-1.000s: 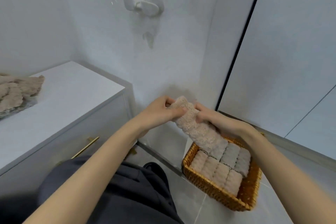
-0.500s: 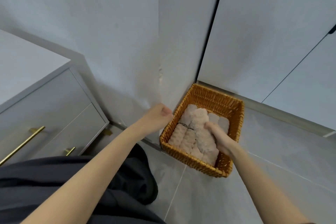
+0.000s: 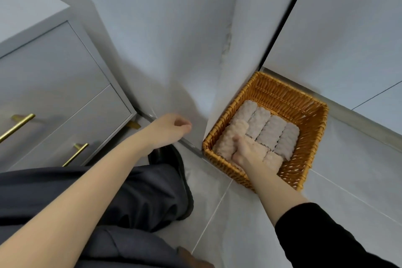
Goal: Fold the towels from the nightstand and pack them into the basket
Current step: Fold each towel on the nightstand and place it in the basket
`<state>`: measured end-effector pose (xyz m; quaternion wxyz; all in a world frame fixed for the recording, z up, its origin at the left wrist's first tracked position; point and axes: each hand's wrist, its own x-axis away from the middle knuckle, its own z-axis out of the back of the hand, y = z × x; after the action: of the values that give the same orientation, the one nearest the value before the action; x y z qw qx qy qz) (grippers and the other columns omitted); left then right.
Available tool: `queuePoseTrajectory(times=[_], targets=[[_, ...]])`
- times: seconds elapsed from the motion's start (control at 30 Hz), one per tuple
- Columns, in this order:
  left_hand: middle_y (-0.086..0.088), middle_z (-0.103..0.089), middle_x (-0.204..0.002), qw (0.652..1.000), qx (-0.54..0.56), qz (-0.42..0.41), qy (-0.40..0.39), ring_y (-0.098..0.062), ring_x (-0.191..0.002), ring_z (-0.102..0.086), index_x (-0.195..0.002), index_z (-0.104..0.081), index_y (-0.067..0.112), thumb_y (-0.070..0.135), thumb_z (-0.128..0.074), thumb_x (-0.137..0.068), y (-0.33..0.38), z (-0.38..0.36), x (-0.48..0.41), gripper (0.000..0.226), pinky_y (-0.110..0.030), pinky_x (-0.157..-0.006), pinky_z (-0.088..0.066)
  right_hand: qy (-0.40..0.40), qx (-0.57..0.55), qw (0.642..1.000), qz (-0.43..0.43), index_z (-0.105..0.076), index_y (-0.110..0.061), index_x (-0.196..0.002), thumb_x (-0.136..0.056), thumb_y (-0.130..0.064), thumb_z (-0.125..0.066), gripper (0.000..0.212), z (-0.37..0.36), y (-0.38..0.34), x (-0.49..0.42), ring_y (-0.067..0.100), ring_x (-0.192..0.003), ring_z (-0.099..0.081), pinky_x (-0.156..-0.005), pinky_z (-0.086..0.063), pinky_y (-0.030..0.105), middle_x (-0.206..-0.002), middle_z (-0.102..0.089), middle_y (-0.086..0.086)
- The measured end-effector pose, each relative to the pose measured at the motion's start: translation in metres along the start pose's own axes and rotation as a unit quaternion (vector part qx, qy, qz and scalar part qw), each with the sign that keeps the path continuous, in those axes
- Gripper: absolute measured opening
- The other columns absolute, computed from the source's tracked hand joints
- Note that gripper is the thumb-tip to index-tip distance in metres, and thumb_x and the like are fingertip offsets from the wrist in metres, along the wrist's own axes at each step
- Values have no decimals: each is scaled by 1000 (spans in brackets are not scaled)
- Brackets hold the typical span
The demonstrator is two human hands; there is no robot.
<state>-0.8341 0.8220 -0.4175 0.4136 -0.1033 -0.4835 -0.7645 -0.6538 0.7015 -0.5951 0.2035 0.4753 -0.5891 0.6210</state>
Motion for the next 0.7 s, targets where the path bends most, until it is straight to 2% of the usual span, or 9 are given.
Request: queuePoseTrajectory(times=[0.1,0.17,0.3,0.37,0.43,0.5,0.6,0.63,0.7], targets=[[5,-55,-116,1000,9,16,0,-14,-111,-51,-128,-54,19,30,-48,-98,-5,3,-4,32,-32,-101,-42,16,-9,1000,21,-37,-6,-142,-99,-8,-39,43,-15,3,-11,31,-122,-52,-99,-47,45,-136,-50,16],[5,-55,-114,1000,14,23,-1,-15,-113,-52,-128,-53,18,30,-48,-98,-7,3,-5,32,-34,-102,-42,21,-24,999,11,-35,-6,-144,-101,-7,-38,43,-18,5,-18,31,-125,-50,-99,-46,43,-140,-48,17],[6,-54,-115,1000,7,21,-6,-13,-113,-51,-128,-53,19,30,-47,-98,-6,2,-8,32,-32,-101,-42,71,25,997,22,-49,-1,-133,-99,-14,-48,36,-14,12,-29,29,-107,-59,-89,-52,39,-127,-57,18],[5,-55,-117,1000,7,19,-7,-13,-114,-51,-129,-54,18,30,-47,-98,-4,0,-8,33,-32,-101,-42,112,114,987,36,-56,-2,-124,-97,-19,-53,32,-10,15,-31,30,-100,-60,-90,-53,45,-117,-62,18],[2,-56,-121,1000,3,16,-5,-15,-114,-52,-129,-54,17,29,-47,-98,-2,-3,-9,33,-32,-101,-42,122,191,972,61,-52,-5,-127,-94,-21,-56,37,-5,13,-28,31,-103,-60,-92,-52,49,-116,-61,15],[2,-56,-122,1000,-4,15,-7,-14,-112,-52,-129,-54,17,29,-48,-98,-2,-5,-8,33,-30,-98,-43,144,298,930,161,-40,-9,-137,-91,-17,-61,51,3,11,-24,31,-116,-54,-100,-46,45,-128,-54,12],[3,-56,-114,1000,-8,14,-10,-11,-99,-49,-128,-55,16,28,-48,-98,-4,-8,-8,32,-26,-92,-41,143,483,786,358,-30,-13,-146,-87,-7,-61,66,12,8,-15,25,-135,-35,-113,-30,36,-145,-38,9],[3,-56,-112,1000,-7,15,-9,-10,-97,-49,-128,-55,16,27,-48,-99,-5,-8,-8,32,-26,-91,-41,112,514,759,383,-29,-11,-148,-87,-7,-61,69,13,7,-14,22,-139,-29,-115,-25,32,-150,-32,8],[4,-55,-111,1000,-4,16,-9,-11,-99,-48,-128,-55,16,27,-47,-99,-5,-8,-9,32,-28,-93,-41,51,569,736,364,-21,-9,-151,-87,-13,-64,77,15,7,-17,20,-144,-19,-116,-17,27,-158,-18,6]])
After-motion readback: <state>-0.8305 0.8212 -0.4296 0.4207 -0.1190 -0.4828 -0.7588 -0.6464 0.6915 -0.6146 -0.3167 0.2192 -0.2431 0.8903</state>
